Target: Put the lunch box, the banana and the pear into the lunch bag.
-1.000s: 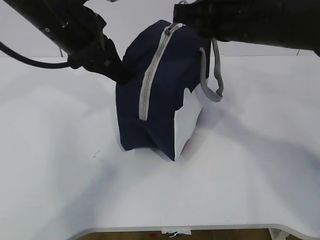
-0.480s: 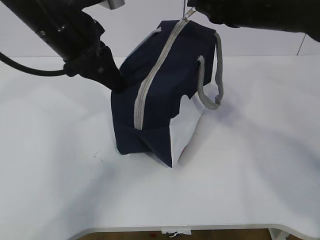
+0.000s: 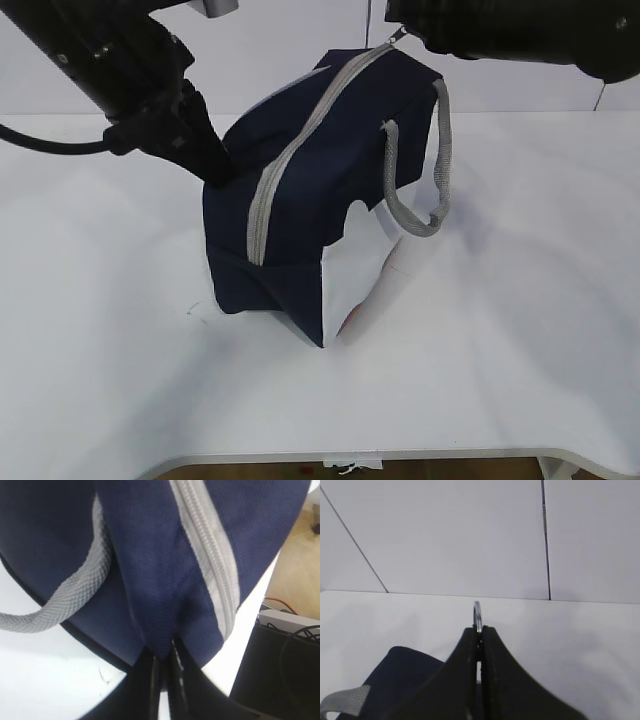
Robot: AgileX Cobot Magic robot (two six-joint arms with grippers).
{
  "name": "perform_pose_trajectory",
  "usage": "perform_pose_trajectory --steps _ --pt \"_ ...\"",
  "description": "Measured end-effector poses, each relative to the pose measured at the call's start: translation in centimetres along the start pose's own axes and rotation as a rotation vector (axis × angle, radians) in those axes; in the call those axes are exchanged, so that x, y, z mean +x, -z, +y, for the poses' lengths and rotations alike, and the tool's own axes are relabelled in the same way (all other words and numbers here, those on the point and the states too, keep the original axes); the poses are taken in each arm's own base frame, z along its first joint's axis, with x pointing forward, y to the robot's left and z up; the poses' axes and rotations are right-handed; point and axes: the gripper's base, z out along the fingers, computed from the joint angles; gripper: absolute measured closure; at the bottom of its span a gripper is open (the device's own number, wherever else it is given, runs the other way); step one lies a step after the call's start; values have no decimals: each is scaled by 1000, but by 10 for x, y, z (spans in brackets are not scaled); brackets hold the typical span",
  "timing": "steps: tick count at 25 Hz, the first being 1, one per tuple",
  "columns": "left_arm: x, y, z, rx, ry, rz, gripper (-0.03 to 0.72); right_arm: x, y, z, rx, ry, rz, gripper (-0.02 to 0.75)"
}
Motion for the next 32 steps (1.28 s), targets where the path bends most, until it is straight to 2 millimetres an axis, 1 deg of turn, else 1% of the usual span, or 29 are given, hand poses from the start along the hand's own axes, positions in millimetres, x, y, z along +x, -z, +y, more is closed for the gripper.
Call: perform_pose_trajectory --steps 3,8,11,13,15,16,17,18,19,20,21,22,24,25,27,28,29,32 --pt "1 2 -1 2 -4 7 694 1 -8 -4 12 -3 13 737" --pt "1 2 -1 -1 -8 14 693 6 -11 -6 23 -22 48 737" --pt "0 2 1 -21 60 1 641 7 -10 -6 34 -49 93 737" --pt "-1 5 1 -29 103 -8 507 7 -10 -7 40 -53 109 737" --pt "-4 8 1 -38 110 -23 399 5 -10 -7 41 -67 112 737" --pt "-4 8 1 -38 110 -23 399 5 -10 -7 42 -77 117 737" --pt "-11 14 2 -60 108 -60 298 3 -10 -6 42 -89 119 737" --pt "-15 17 2 -69 105 -83 255 2 -10 -6 43 -99 123 737" --pt "-16 18 4 -83 105 -99 255 0 -9 -5 43 -103 127 737" --pt "-23 25 2 -83 99 -137 224 -1 -9 -5 44 -108 135 737" --pt "-28 30 1 -80 97 -165 214 -1 -9 -5 46 -108 143 737" --pt "-35 36 4 -119 94 -227 212 -1 -9 -5 47 -110 151 737" --pt "-41 41 4 -127 88 -255 211 -2 -9 -4 48 -112 157 737" --pt "-47 38 7 -113 96 -274 213 -2 -9 -4 49 -112 160 737" --pt "-52 35 11 -100 103 -291 221 -3 -8 -4 49 -113 164 737" --pt "-56 29 15 -79 116 -299 226 -3 -8 -4 49 -113 165 737" --pt "-57 30 14 -76 117 -307 227 -3 -8 -4 49 -113 166 737" --pt "-60 14 21 -33 133 -304 231 -2 -8 -4 52 -115 177 737"
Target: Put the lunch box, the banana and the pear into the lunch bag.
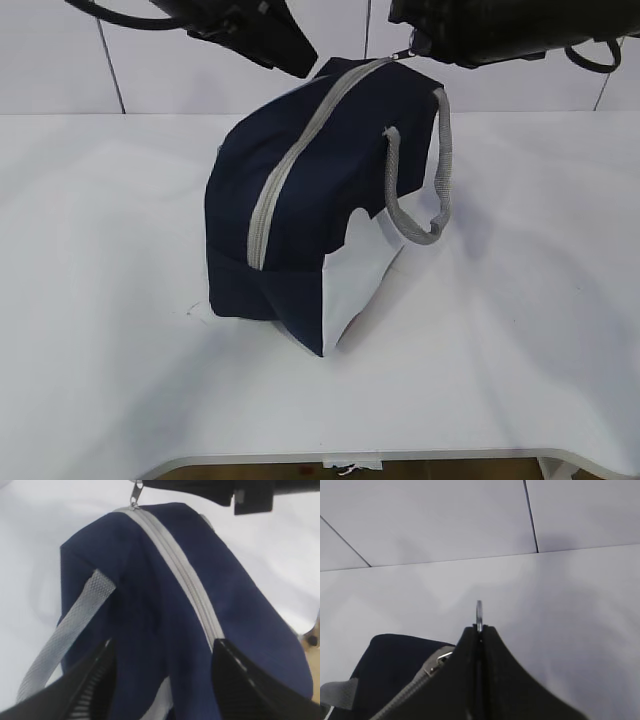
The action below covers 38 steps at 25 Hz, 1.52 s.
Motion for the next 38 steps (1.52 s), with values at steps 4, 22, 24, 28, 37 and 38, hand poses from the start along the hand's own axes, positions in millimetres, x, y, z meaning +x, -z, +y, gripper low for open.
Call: perform_pose_trajectory --steps 4,22,24,28,37,38 --pt "-4 -10 3 39 21 -20 235 1 0 0 2 0 7 737" --pt "9 -36 6 198 71 104 669 3 0 -1 9 -7 33 737" --pt "9 -36 5 202 69 108 689 3 0 -1 10 -7 35 737" --pt "5 -32 5 185 43 111 694 5 0 -2 15 -7 52 737" --pt "-5 -1 -2 87 -57 109 695 2 2 0 18 -18 80 737" --pt "-6 1 -2 82 -64 110 695 0 3 0 18 -18 82 737"
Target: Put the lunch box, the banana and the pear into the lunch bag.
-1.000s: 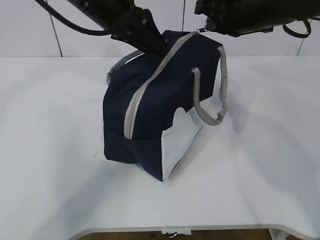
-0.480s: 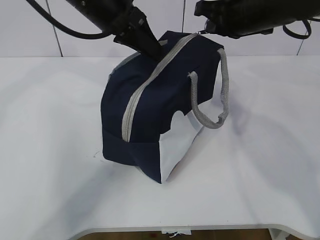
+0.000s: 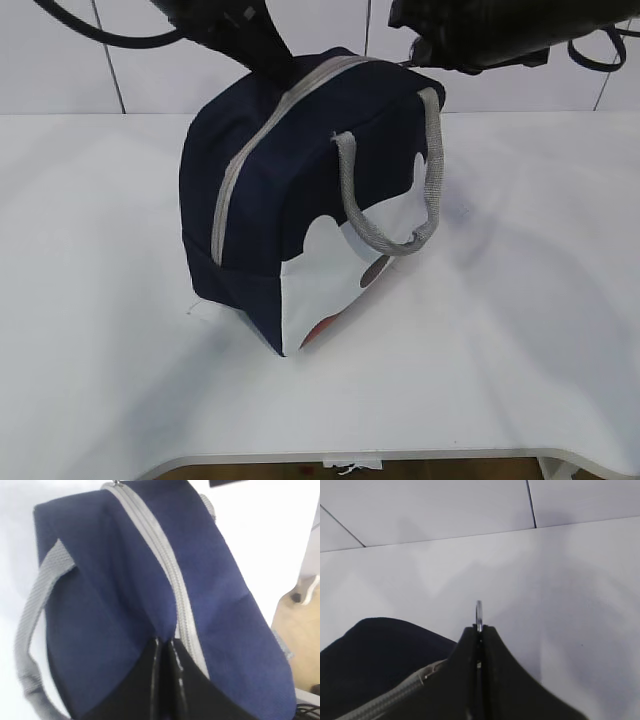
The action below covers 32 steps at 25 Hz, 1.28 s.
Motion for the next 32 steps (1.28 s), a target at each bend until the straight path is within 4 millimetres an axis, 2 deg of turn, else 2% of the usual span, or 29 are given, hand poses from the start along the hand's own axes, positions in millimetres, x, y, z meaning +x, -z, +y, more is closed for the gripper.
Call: perform_pose_trajectory --steps 5,13,15,20,32 --pt "-2 17 -8 -34 -33 -5 695 -8 3 3 -6 -5 -7 737" --pt "-7 46 -25 -65 -75 -43 695 -8 4 4 -4 -10 10 737" --pt "-7 48 -26 -69 -79 -43 695 -7 3 3 -3 -10 13 737" --pt "-7 58 -33 -74 -93 -53 695 5 -14 -1 18 -8 73 737" --pt "-7 63 -37 -79 -101 -48 695 27 -44 -9 45 -21 157 737"
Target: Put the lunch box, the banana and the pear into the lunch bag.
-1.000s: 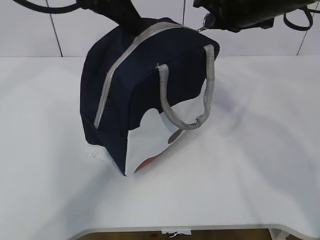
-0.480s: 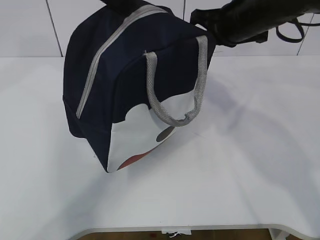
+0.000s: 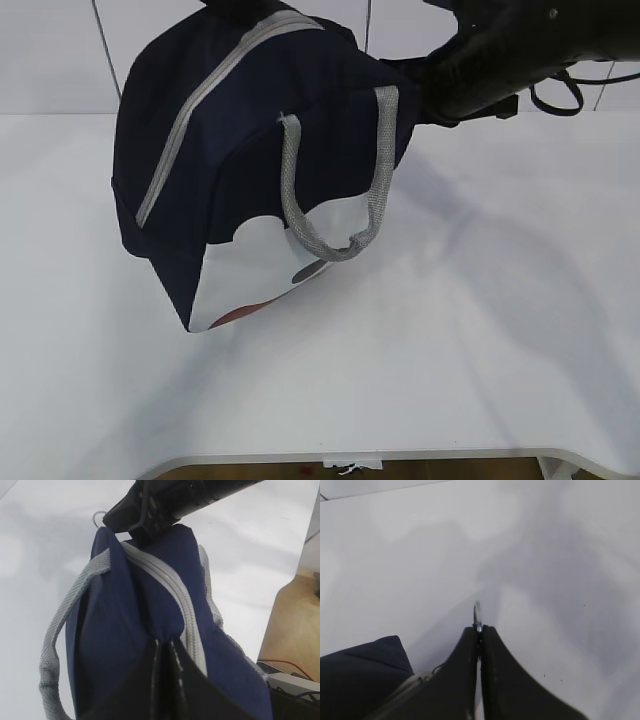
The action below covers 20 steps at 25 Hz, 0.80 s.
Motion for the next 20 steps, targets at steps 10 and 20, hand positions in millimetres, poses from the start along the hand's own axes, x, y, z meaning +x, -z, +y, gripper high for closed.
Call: perform_pose_trajectory --steps 10,20 --pt "1 0 1 -10 -4 8 695 2 -6 1 -13 -46 22 737" --pt "8 -28 14 25 32 54 695 5 -7 0 0 -44 69 737"
